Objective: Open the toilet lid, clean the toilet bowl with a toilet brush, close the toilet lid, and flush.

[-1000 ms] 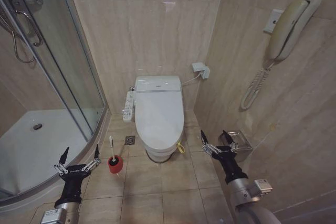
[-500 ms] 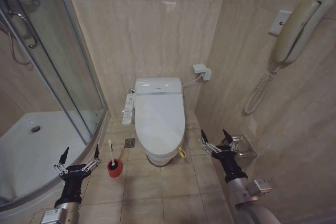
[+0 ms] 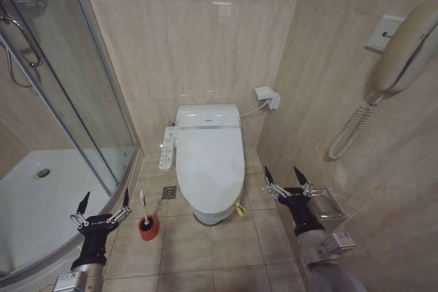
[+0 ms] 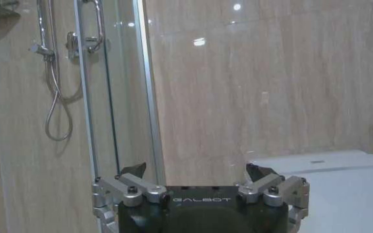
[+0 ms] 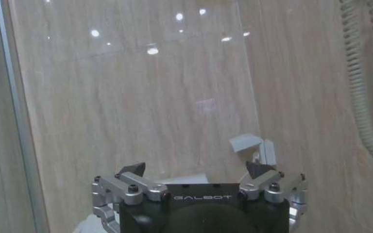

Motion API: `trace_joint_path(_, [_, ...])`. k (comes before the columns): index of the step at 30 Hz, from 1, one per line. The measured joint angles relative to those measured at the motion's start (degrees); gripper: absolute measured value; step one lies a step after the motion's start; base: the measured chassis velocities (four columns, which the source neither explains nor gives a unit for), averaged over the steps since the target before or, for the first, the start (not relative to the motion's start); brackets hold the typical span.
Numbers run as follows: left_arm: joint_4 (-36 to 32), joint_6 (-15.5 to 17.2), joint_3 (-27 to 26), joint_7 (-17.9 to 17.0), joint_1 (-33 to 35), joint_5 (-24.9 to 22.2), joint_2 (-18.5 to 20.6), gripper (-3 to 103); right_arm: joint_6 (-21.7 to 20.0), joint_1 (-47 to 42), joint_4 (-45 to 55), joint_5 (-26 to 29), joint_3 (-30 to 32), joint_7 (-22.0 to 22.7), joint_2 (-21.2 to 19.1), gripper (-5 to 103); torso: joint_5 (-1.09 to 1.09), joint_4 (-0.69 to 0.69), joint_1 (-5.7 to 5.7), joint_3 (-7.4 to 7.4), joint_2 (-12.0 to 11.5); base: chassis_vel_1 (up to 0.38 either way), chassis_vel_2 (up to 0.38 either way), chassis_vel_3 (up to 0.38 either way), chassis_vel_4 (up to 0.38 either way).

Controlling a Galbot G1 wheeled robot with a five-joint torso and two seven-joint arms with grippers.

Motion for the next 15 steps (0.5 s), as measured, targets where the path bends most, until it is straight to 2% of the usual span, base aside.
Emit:
trace_joint_path(6, [0.00,0.00,0.00,0.00,0.00,0.00,0.00,100,0.30,0.67,-0.85,0.45,0.12,-0.34,0.01,100,0.00,0.00,0.00,0.00,0.00,0.000,-0.023,-0.003,0.002])
trace_joint_path(15, [0.01,0.00,0.00,0.00,-0.02,0.00,0.00,100,0.13,1.47,-1.90,-0.17,0.10,0.59,-0.44,100,-0.01,0.01,0.07,0.02,-0.01,-0.071,0.081,0.082,-0.078])
